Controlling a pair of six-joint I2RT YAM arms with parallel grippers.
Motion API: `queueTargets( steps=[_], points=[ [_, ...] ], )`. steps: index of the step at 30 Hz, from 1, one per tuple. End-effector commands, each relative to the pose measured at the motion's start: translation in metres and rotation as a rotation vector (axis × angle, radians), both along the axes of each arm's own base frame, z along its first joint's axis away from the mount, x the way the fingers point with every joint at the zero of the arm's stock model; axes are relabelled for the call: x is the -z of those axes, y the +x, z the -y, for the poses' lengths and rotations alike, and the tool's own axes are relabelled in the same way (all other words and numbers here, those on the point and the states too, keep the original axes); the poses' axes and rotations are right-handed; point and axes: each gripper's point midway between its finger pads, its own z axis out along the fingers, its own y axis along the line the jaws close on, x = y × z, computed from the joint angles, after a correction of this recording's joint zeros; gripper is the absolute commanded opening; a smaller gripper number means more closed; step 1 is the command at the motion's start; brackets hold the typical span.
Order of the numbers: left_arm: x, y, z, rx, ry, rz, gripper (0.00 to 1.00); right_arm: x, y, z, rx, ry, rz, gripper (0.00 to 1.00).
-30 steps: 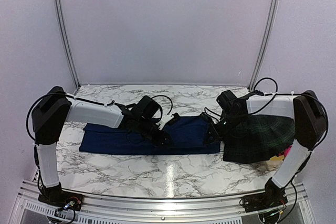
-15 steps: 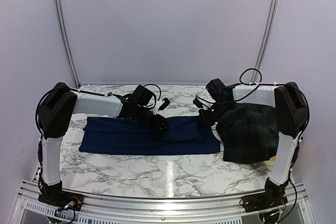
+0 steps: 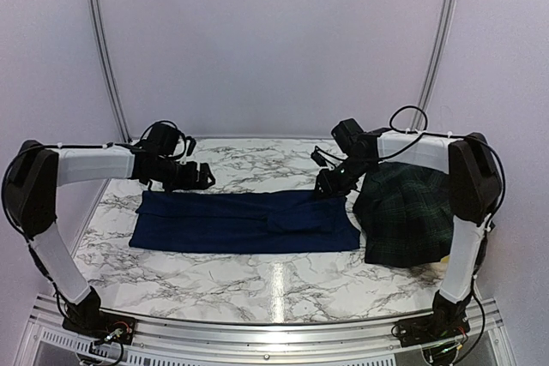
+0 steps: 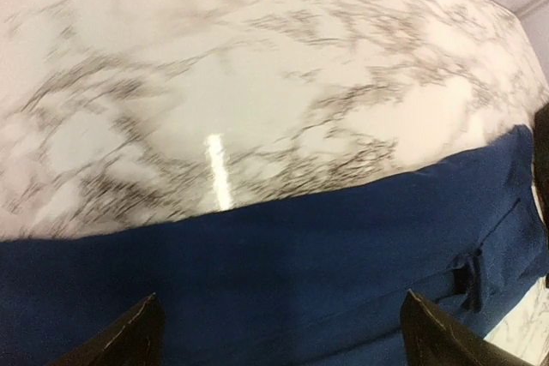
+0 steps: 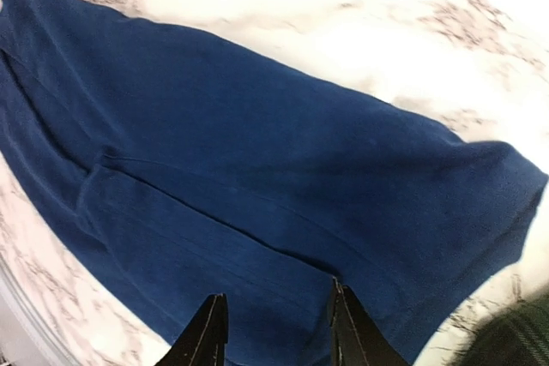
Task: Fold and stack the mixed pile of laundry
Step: Smooth out the rectangle-folded T-shirt at the center of the board.
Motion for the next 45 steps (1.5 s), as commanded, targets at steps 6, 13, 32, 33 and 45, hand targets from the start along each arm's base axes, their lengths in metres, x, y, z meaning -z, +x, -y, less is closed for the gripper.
queueTargets(
  steps=[6, 13, 32, 33, 45],
  points=[
    [0.018, -0.048, -0.123, -0.489, -0.01, -0.209, 0.97, -0.037, -0.011, -0.097, -0.198, 0.166, 0.068, 0.29],
    [0.033, -0.066, -0.176, -0.656, -0.006, -0.321, 0.66, -0.019, -0.029, -0.161, -0.383, 0.121, 0.112, 0.21],
    [0.062, -0.067, -0.168, -0.502, 0.0, -0.395, 0.38, 0.032, -0.03, -0.179, -0.414, 0.025, 0.09, 0.17],
    [0.063, -0.065, -0.168, -0.502, -0.001, -0.397, 0.38, 0.034, -0.03, -0.179, -0.414, 0.022, 0.093, 0.17],
    [0.066, -0.048, -0.185, -0.575, 0.051, -0.38, 0.45, 0.051, -0.032, -0.177, -0.456, -0.052, 0.106, 0.21]
  ],
)
